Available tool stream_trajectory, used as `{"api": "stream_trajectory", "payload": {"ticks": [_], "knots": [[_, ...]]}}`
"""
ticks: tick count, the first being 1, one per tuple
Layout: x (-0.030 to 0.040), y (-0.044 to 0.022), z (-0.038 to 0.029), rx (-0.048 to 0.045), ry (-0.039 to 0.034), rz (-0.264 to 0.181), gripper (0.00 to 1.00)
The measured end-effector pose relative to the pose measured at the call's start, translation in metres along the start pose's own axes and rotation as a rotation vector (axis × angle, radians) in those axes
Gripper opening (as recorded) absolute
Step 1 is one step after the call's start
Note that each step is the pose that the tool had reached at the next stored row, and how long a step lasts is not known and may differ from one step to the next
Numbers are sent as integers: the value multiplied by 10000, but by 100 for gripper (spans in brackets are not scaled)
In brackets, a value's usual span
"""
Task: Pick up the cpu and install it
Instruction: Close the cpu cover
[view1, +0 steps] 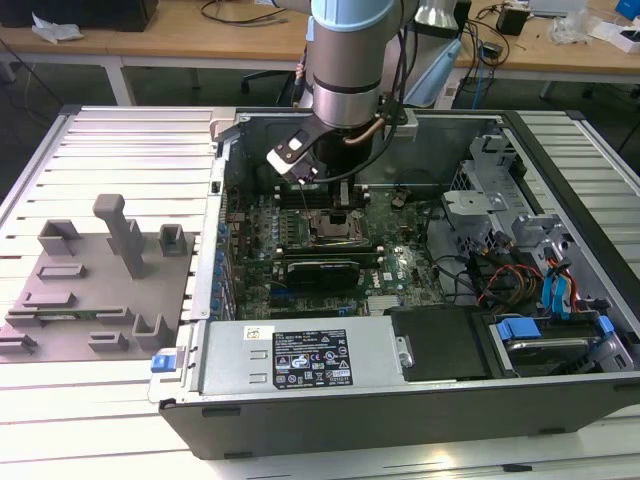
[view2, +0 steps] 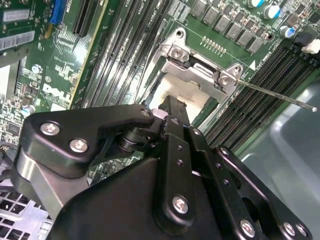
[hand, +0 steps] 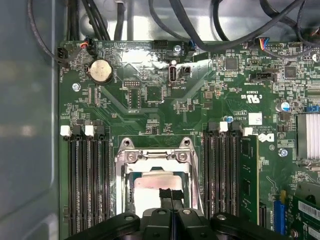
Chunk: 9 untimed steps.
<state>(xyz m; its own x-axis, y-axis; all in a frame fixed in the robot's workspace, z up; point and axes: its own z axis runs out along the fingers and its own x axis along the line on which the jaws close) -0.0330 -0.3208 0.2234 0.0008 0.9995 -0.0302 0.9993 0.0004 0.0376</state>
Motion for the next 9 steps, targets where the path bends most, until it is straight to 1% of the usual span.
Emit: {"api": "stream_trajectory", "payload": {"ticks": [2,5,9], "knots": [[0,0,0,-11,10,-355,11],[0,-1,2,-31,24,-1041,11],[0,-1,5,-54,43,-1787,11]]}}
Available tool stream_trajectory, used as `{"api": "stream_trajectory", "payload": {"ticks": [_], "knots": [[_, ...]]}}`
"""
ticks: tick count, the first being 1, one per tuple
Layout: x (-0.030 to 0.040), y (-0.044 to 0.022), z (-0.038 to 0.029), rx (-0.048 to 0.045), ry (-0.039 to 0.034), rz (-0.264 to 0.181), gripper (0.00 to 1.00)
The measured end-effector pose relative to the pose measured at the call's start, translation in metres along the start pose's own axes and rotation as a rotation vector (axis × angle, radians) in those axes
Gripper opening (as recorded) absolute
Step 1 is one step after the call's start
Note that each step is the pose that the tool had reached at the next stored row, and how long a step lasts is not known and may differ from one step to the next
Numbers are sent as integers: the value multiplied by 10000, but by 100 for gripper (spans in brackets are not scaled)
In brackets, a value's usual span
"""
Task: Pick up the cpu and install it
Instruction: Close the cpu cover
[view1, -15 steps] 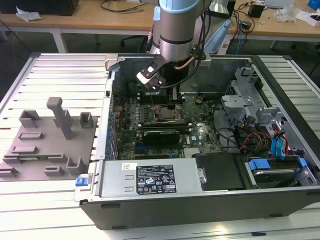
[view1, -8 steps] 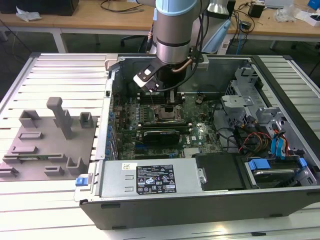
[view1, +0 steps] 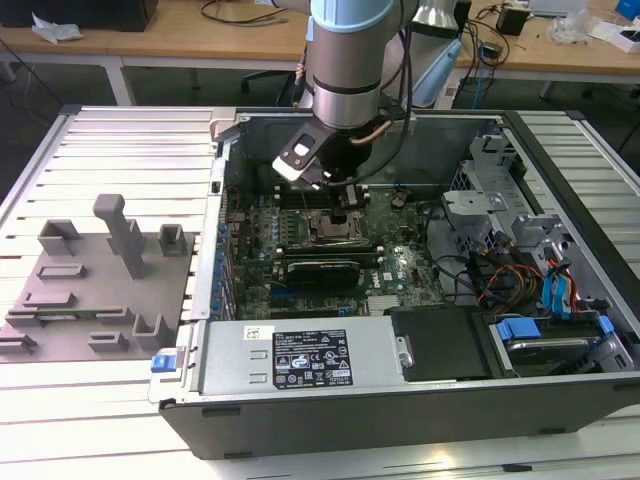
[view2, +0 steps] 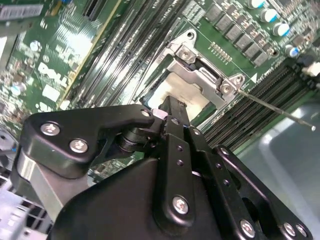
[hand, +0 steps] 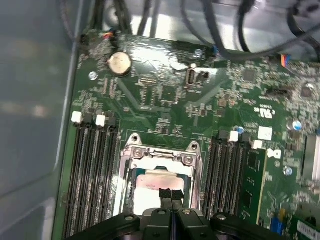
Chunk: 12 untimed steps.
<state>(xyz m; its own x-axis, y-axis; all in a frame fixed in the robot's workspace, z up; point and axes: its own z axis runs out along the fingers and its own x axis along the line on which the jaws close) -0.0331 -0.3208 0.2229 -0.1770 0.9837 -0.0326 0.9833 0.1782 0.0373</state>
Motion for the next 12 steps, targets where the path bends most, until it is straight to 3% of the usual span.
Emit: {"api": "stream_trajectory", "payload": {"ticks": [6,8,12], "knots": [[0,0,5,-41,34,-1317,11],[0,-1,8,-64,59,-2024,11],[0,-1,12,-97,94,-3027,11]]}}
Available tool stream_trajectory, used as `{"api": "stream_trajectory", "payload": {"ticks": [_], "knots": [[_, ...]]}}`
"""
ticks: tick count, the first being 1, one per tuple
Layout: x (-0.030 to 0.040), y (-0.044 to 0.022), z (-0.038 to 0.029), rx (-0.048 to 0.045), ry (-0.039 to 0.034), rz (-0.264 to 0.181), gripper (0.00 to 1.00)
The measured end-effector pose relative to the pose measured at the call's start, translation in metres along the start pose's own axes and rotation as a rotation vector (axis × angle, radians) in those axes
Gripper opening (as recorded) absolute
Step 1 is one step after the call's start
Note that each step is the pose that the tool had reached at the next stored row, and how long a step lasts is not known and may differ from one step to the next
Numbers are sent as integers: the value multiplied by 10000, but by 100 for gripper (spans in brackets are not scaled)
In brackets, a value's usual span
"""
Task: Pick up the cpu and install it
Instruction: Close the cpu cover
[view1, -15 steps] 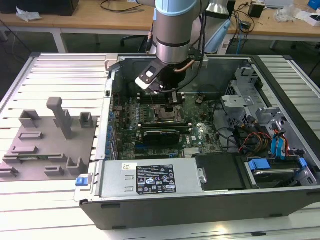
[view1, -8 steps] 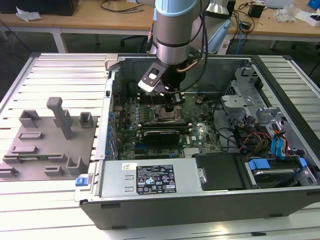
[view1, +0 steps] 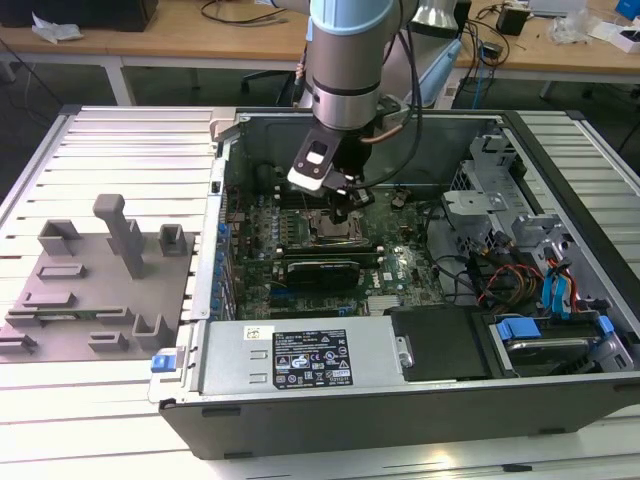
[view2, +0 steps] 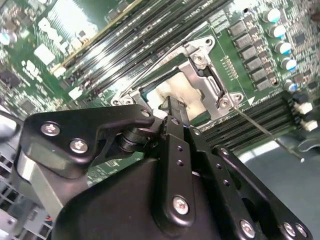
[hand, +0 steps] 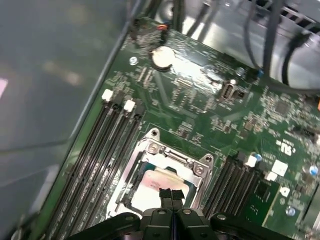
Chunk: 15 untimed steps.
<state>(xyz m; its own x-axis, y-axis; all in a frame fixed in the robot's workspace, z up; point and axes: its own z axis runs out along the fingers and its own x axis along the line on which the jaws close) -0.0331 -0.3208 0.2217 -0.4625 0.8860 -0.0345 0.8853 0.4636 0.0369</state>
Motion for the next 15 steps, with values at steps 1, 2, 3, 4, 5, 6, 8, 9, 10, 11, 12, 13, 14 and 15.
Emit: {"api": "stream_trajectory", "payload": {"ticks": [1,2,3,4,5,6,8,9,10,11,12,13,14,15], "knots": [[0,0,1,-7,7,-195,11],[0,0,2,-14,15,-419,11],[0,0,3,-20,21,-593,11],[0,0,5,-33,34,-968,11],[0,0,7,-43,46,-1274,11],[0,0,7,-49,52,-1442,11],[0,0,10,-64,67,-1873,11],[0,0,10,-70,74,-2046,11],[0,-1,12,-83,88,-2444,11],[0,0,13,-89,95,-2623,11],[0,-1,14,-96,102,-2814,11],[1,-1,16,-110,117,-3216,11],[1,-1,18,-123,130,-3581,11],[1,-1,20,-139,147,-4049,11]]}}
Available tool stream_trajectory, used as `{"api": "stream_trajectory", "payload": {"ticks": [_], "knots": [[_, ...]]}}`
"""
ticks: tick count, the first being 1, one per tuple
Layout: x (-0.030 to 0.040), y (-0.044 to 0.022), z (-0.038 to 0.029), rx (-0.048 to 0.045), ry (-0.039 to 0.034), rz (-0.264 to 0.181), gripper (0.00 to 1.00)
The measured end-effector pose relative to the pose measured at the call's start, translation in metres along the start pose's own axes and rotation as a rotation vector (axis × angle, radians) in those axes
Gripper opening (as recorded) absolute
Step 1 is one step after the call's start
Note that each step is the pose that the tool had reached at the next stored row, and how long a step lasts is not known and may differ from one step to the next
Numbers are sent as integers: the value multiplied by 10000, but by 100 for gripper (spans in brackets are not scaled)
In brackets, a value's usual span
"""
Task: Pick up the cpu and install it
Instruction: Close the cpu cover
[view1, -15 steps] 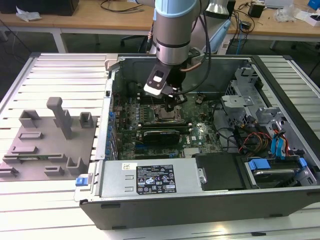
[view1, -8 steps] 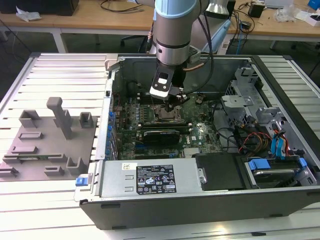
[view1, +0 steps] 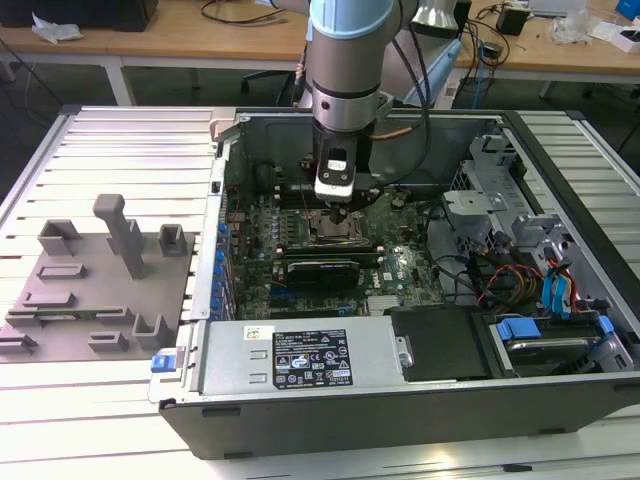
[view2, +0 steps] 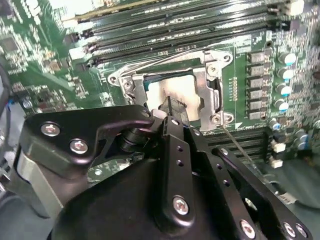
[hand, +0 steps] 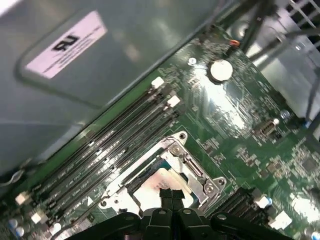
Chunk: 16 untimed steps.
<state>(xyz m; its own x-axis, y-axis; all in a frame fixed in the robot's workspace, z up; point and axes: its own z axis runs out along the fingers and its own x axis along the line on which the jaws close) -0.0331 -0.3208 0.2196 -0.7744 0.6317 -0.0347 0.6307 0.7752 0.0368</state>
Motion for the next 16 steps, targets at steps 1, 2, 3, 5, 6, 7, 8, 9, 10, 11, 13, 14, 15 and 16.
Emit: {"api": "stream_trajectory", "payload": {"ticks": [1,2,3,5,6,7,8,9,10,11,13,14,15,16], "knots": [[0,0,1,-12,13,-354,11],[0,0,2,-25,28,-751,11],[0,0,4,-40,43,-1175,11],[0,0,4,-56,60,-1645,11],[0,0,5,-62,67,-1828,11],[0,0,6,-72,78,-2128,11],[0,0,7,-79,84,-2308,11],[0,0,7,-87,92,-2520,11],[0,0,8,-94,99,-2721,11],[0,0,9,-103,109,-2982,11],[0,0,11,-125,133,-3624,11],[0,0,11,-131,139,-3805,11],[0,0,12,-137,146,-4001,11],[0,-1,13,-144,152,-4164,11]]}}
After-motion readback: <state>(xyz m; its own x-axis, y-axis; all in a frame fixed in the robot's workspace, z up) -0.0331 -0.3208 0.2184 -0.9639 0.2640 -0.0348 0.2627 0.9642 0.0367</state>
